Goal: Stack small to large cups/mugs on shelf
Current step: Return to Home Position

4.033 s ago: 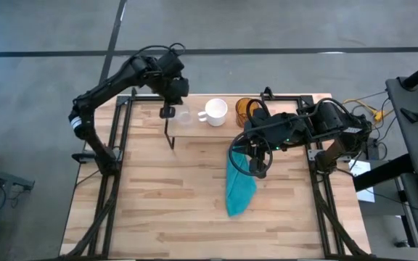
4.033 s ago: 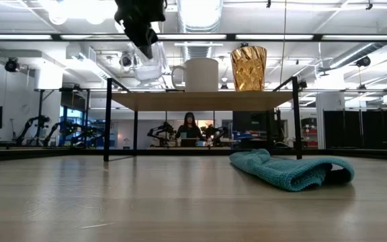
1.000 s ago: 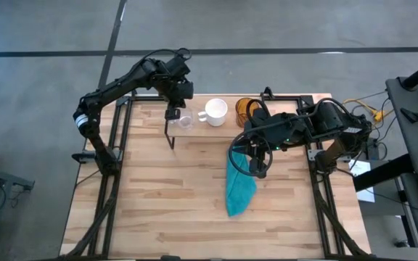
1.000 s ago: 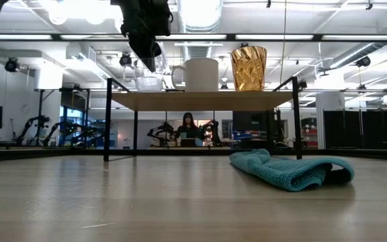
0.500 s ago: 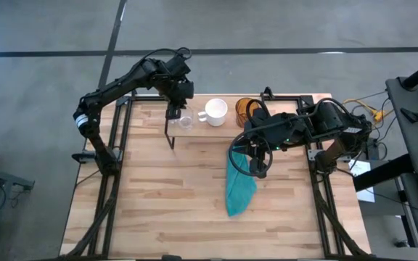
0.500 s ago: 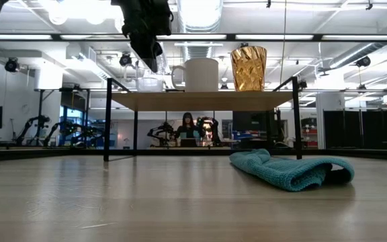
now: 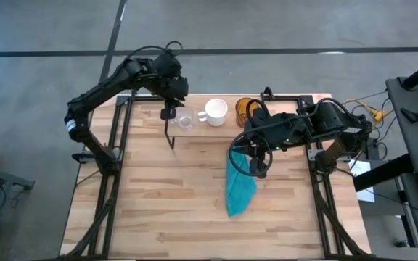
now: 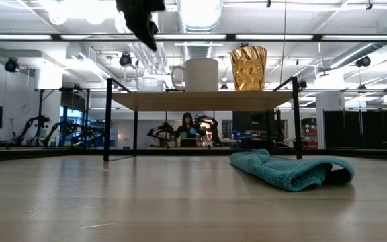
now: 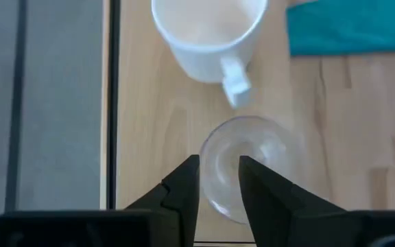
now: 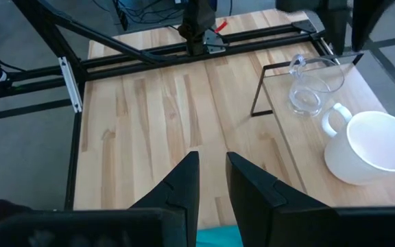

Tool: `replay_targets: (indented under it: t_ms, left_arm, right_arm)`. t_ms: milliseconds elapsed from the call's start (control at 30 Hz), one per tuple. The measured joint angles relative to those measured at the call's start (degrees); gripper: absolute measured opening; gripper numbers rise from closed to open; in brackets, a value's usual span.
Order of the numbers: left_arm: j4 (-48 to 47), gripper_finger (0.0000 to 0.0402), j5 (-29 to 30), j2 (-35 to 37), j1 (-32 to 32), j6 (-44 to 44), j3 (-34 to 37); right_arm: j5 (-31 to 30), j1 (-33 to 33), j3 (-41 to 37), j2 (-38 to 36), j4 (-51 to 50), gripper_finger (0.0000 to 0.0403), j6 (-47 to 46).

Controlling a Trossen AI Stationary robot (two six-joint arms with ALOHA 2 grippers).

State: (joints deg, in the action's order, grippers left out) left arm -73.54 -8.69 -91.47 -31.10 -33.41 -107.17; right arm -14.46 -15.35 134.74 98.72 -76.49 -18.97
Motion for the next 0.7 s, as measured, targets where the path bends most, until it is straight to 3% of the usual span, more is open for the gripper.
replay_targets:
  t_ms: [167, 467, 700]
  left_arm:
    - [0.1, 0.0089, 0.0, 5.4, 2.6, 6.7, -0.1]
    - [-1.3, 0.0089, -0.1, 15.0, 3.8, 31.5, 1.9]
    - [-1.5, 0.0089, -0.5, 22.2, 3.9, 34.7, 4.0]
  right_arm:
    - [0.0, 0.0, 0.0, 0.0, 0.4, 0.0068, -0.3]
    - [-0.1, 0.0, 0.0, 0.0, 0.6, 0.0068, -3.4]
    - [-0.2, -0.9, 0.0, -0.3, -1.3, 0.0068, -2.7]
